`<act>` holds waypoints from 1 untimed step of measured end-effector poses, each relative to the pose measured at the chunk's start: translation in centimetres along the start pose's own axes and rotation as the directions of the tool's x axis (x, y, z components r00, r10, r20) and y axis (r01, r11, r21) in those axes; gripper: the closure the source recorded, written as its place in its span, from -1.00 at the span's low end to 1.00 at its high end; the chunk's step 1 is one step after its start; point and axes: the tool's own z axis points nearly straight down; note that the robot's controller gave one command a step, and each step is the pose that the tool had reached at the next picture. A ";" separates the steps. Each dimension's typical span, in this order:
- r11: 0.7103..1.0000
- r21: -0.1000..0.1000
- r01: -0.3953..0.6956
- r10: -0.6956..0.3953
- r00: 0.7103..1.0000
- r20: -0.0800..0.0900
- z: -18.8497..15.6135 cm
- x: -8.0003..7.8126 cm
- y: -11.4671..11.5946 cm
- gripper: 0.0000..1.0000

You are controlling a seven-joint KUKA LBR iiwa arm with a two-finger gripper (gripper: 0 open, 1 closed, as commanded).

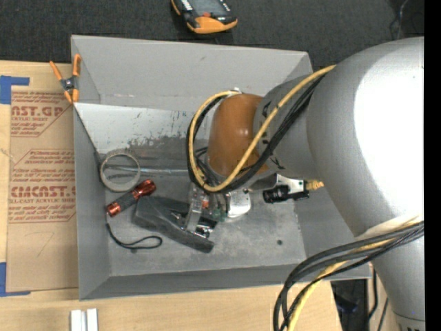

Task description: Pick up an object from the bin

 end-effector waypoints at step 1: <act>1.000 -0.006 -0.010 0.010 1.000 -0.014 0.1 -0.6 -0.3 1.00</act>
Offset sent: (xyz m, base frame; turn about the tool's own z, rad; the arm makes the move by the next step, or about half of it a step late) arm 0.0027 -0.0096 -0.0064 0.0148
